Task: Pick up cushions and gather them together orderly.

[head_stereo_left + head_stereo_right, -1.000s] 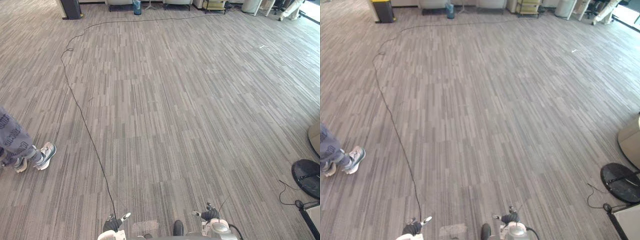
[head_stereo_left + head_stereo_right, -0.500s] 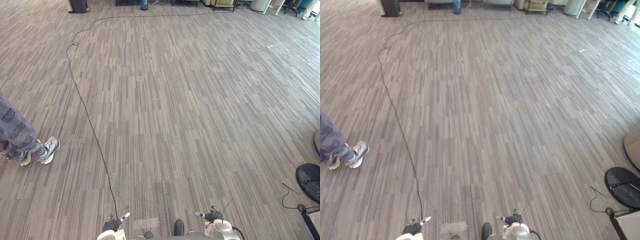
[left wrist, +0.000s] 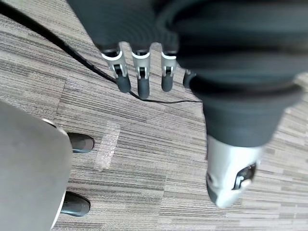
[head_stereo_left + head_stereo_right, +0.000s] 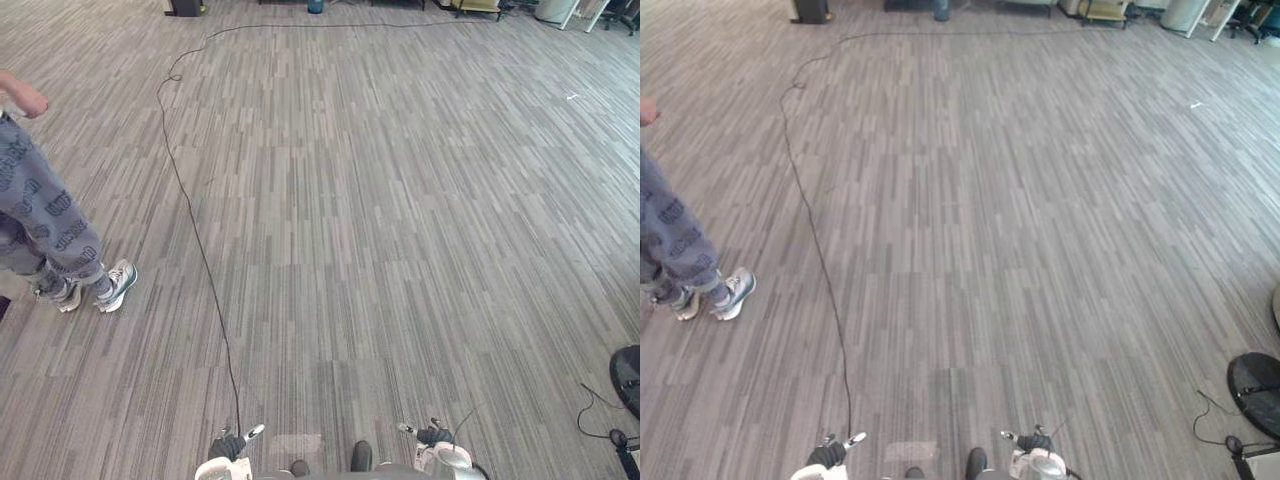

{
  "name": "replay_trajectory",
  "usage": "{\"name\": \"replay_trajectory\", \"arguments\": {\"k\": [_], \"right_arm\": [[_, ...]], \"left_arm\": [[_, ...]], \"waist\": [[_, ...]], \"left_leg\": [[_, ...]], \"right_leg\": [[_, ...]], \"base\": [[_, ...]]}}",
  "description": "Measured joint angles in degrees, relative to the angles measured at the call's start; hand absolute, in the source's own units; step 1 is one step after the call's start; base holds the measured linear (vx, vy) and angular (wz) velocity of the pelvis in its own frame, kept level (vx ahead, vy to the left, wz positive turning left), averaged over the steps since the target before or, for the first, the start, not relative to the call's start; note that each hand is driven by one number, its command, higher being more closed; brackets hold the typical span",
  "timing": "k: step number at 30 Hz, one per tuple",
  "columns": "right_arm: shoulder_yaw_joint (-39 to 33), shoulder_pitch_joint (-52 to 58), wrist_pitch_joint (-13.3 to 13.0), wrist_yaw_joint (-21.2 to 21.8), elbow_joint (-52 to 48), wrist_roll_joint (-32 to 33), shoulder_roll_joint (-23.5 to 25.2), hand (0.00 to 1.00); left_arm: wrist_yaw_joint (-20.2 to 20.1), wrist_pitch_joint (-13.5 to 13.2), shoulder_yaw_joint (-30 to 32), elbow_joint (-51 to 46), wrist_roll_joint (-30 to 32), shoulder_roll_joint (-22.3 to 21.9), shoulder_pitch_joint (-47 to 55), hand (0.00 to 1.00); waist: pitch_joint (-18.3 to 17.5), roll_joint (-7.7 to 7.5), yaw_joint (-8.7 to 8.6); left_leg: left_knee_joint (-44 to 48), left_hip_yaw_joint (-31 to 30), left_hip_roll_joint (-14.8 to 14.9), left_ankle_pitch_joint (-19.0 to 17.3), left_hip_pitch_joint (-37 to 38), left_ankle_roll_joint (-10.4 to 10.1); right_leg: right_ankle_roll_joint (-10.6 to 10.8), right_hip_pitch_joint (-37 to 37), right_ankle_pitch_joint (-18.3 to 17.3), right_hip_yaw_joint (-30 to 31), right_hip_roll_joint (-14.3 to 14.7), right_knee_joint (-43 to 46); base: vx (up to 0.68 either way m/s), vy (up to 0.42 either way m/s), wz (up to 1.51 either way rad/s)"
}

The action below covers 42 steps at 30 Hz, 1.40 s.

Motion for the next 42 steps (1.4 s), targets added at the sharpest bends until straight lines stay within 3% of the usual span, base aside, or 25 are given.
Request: {"name": "replay_trajectory", "arguments": {"k": [3, 5, 7, 9, 11, 14, 15, 16, 17, 19, 22, 23, 24, 25, 29, 31, 33, 34, 35, 36, 37, 39, 40, 41, 42], "right_arm": [[0.0, 0.1, -0.4, 0.1, -0.4, 1.1, -0.2, 0.00], [0.0, 0.9, -0.8, 0.1, -2.4, 1.5, -0.3, 0.00], [0.1, 2.3, -1.1, 0.1, -4.6, 1.6, -0.4, 0.00], [0.5, 2.7, -1.1, 0.0, -5.0, 2.1, -0.6, 0.00], [0.5, 2.2, -1.0, -0.3, -5.1, 2.3, -0.9, 0.00], [0.5, 2.3, -0.7, -0.5, -5.1, 2.6, -0.9, 0.00], [0.6, 2.2, -0.7, -0.5, -5.1, 2.6, -0.8, 0.00], [0.6, 2.3, -0.7, -0.5, -5.1, 2.6, -0.8, 0.00], [0.6, 2.4, -0.7, -0.5, -5.1, 2.6, -0.9, 0.00], [0.6, 2.9, -0.5, -0.1, -5.3, 2.5, 1.4, 0.00], [0.5, 4.3, -0.4, 0.2, -7.2, 2.4, 2.5, 0.00], [0.5, 4.4, -0.6, 0.5, -7.7, 2.3, 2.2, 0.00], [0.6, 4.5, -0.7, 0.6, -8.0, 2.2, 2.2, 0.00], [0.6, 4.8, -0.7, 0.7, -9.6, 1.9, 2.1, 0.00], [0.6, 4.4, -1.4, 1.1, -11.9, 0.9, 2.1, 0.00], [0.6, 3.2, -1.9, 1.8, -12.0, 0.8, 1.3, 0.00], [0.8, 2.4, -1.9, 1.7, -10.5, 0.8, -0.2, 0.00], [1.2, 2.1, -1.9, 1.5, -9.3, 1.2, -0.5, 0.00], [1.7, 2.1, -1.9, 1.7, -8.2, 1.0, -0.4, 0.00], [1.6, 1.9, -2.0, 1.7, -8.0, 1.1, -0.7, 0.00], [1.7, 0.4, -2.1, 1.6, -7.0, 0.8, -2.0, 0.00], [-0.1, 0.0, -2.2, 1.7, -6.9, 0.8, -2.2, 0.00], [-0.7, -0.2, -2.2, 1.6, -7.3, 0.8, -2.0, 0.00], [-0.2, -0.1, -2.0, 1.6, -7.3, 0.9, -1.9, 0.00], [0.2, -0.1, -1.9, 1.6, -7.2, 0.9, -1.9, 0.00]], "left_arm": [[-0.2, 0.0, 0.0, -0.2, -0.1, 0.0, 0.0, 0.00], [-0.4, 0.0, 0.5, -2.5, -0.2, -0.2, -0.1, 0.00], [-1.1, -0.1, 0.8, -4.3, -0.2, -0.7, 0.1, 0.00], [-1.5, -0.1, 1.1, -5.6, -0.3, -0.9, 0.0, 0.00], [-1.6, -0.3, 2.4, -7.6, -1.2, -1.3, -0.2, 0.00], [-2.4, -0.6, 3.5, -8.8, -3.0, -1.3, -0.2, 0.00], [-2.4, -0.7, 3.5, -9.2, -3.1, -1.3, -0.2, 0.00], [-2.4, -0.9, 3.6, -9.2, -3.6, -1.1, -0.1, 0.00], [-2.4, -1.0, 3.7, -9.2, -3.6, -0.9, 0.0, 0.00], [-2.4, -1.2, 5.6, -8.6, -3.4, 0.3, 0.2, 0.00], [-2.3, -0.2, 6.7, -6.2, -2.9, 1.5, 0.3, 0.00], [-2.3, 0.1, 5.6, -5.8, -2.8, 2.2, 0.8, 0.00], [-2.3, 0.2, 5.1, -5.7, -2.8, 2.5, 0.8, 0.00], [-2.4, 0.6, 3.8, -5.7, -2.8, 3.2, 0.7, 0.00], [-2.4, 0.5, 3.5, -5.8, -2.9, 3.3, 0.2, 0.00], [-2.2, 0.5, 3.4, -4.9, -2.8, 2.1, -1.8, 0.00], [-0.7, 0.5, 2.2, -3.2, -2.2, 0.5, -4.1, 0.00], [-0.5, 0.5, 0.4, -2.2, -1.8, 0.4, -5.0, 0.00], [-0.7, 0.5, 0.3, -1.8, -1.3, 0.4, -4.7, 0.00], [-0.7, 0.5, 0.3, -1.0, -1.1, 0.1, -4.9, 0.00], [-0.9, 0.6, 0.6, 0.3, -0.5, -1.1, -5.0, 0.00], [-0.9, 0.7, 1.3, 0.8, 0.1, -1.7, -4.9, 0.00], [-0.9, 0.9, 3.0, 0.9, 1.0, -2.0, -4.8, 0.00], [-1.0, 1.0, 3.6, 0.6, 1.1, -2.1, -4.8, 0.00], [-0.9, 1.0, 3.6, 0.2, 1.1, -2.1, -4.6, 0.00]], "waist": [[0.4, 0.19, -0.12], [2.1, 0.55, 0.08], [2.9, 1.42, 1.52], [3.2, 1.22, 1.60], [4.4, 1.73, 2.62], [5.1, 0.86, 3.13], [5.1, 0.80, 3.37], [4.8, 0.51, 3.73], [4.6, 0.26, 3.98], [2.8, -2.57, 5.02], [2.6, -3.46, 5.64], [2.8, -3.32, 5.65], [3.0, -3.08, 5.57], [3.3, -2.75, 4.87], [3.7, -1.87, 3.60], [4.3, -1.28, 2.12], [4.8, -0.50, 1.43], [4.9, -1.01, 0.00], [5.2, -2.93, -0.74], [5.3, -3.06, -1.15], [5.5, -0.33, -0.75], [5.4, 1.50, -1.00], [5.9, 2.65, -1.07], [6.2, 3.09, -0.99], [6.4, 3.17, -0.61]], "left_leg": [[2.2, -0.5, 0.3, -1.1, -1.8, -0.2], [14.7, -1.2, 1.8, -8.3, -7.2, -1.4], [24.5, 0.2, 3.7, -12.2, -10.6, -2.9], [36.5, 2.9, 5.4, -12.1, -16.7, -3.8], [45.3, 7.0, 10.1, -14.4, -22.0, -3.5], [39.8, 8.0, 12.5, -13.3, -27.5, -4.0], [34.8, 8.0, 12.4, -10.6, -28.8, -4.3], [30.4, 8.0, 12.0, -4.0, -29.6, -4.8], [29.9, 8.2, 11.7, -2.0, -29.5, -4.7], [32.3, 11.2, 9.7, -5.5, -30.0, -1.2], [33.9, 12.2, 8.9, -9.4, -26.8, 0.6], [32.1, 12.7, 8.3, -11.4, -23.0, 0.3], [31.2, 12.7, 8.0, -12.0, -21.1, 0.3], [28.5, 12.6, 7.1, -12.3, -15.7, 0.6], [19.7, 12.7, 7.2, -12.4, -3.4, 0.5], [15.0, 12.7, 7.5, -12.7, 1.7, -0.1], [13.4, 12.1, 8.5, -12.7, 4.2, -0.1], [12.1, 9.9, 8.2, -12.6, 6.2, -0.2], [10.9, 7.4, 6.8, -12.5, 9.2, -0.4], [10.9, 6.2, 7.1, -12.7, 10.4, -1.0], [11.9, 5.2, 9.7, -11.1, 11.1, -3.7], [16.3, 2.5, 12.0, -8.6, 10.2, -7.8], [25.5, 0.4, 14.2, -5.8, 7.2, -9.0], [38.4, -1.7, 16.0, 0.6, 2.3, -10.6], [42.9, -2.3, 16.8, 2.1, 0.5, -11.4]], "right_leg": [[-0.2, -2.1, -2.8, -0.4, -0.3, 4.4], [-0.9, -4.7, -8.2, -1.4, -1.0, 12.3], [-0.9, -5.7, -11.8, -1.4, -0.8, 16.6], [-1.3, -6.1, -13.4, -1.4, -1.2, 17.8], [-1.8, -4.2, -14.1, -1.7, -1.2, 17.4], [0.0, -1.4, -16.0, -2.1, -3.6, 16.9], [1.0, -0.4, -16.6, -2.0, -4.6, 16.2], [2.6, 0.5, -17.5, -1.6, -5.9, 15.3], [3.0, 0.9, -17.8, -1.3, -6.3, 15.0], [3.6, 1.0, -16.3, 1.2, -9.0, 14.1], [6.2, -1.2, -13.8, 3.6, -10.9, 24.4], [8.5, -5.7, -10.4, 5.5, -12.2, 36.8], [9.1, -8.4, -7.7, 6.5, -12.7, 43.6], [9.4, -14.8, -6.6, 7.7, -13.6, 60.3], [4.6, -23.0, -11.1, 0.7, -12.6, 66.9], [2.0, -28.1, -13.7, -4.3, -10.9, 56.6], [0.4, -30.2, -11.9, -7.1, -8.0, 40.8], [0.5, -29.9, -5.9, -6.7, -5.6, 26.8], [-2.3, -29.1, 3.0, -4.3, -4.9, 19.3], [-5.8, -28.9, 5.8, -3.3, -4.5, 20.6], [-5.6, -29.3, 1.3, -4.2, -2.8, 25.2], [-6.7, -29.8, -4.3, -5.0, -1.4, 30.0], [-7.2, -28.0, -7.7, -5.9, 0.0, 31.6], [-7.6, -24.6, -9.8, -6.0, 1.6, 30.5], [-7.7, -23.3, -10.1, -5.5, 2.1, 29.8]], "base": [[-0.02, -0.019, 0.16], [0.02, -0.025, 0.23], [0.04, -0.023, 0.08], [0.09, -0.017, 0.12], [0.14, 0.015, 0.02], [0.28, 0.125, 0.06], [0.43, 0.279, -0.10], [0.33, 0.245, -0.14], [0.47, 0.324, -0.15], [0.62, 0.318, -0.22], [0.57, 0.294, -0.13], [0.41, 0.179, -0.10], [0.55, 0.172, 0.05], [0.34, 0.079, 0.16], [0.50, 0.011, 0.01], [0.46, -0.083, 0.15], [0.54, -0.155, 0.32], [0.56, -0.218, 0.55], [0.59, -0.242, 0.58], [0.58, -0.227, 0.10], [0.44, -0.176, -0.11], [0.63, -0.270, -0.14], [0.71, -0.304, -0.05], [0.60, -0.230, -0.04], [0.57, -0.124, -0.17]]}}
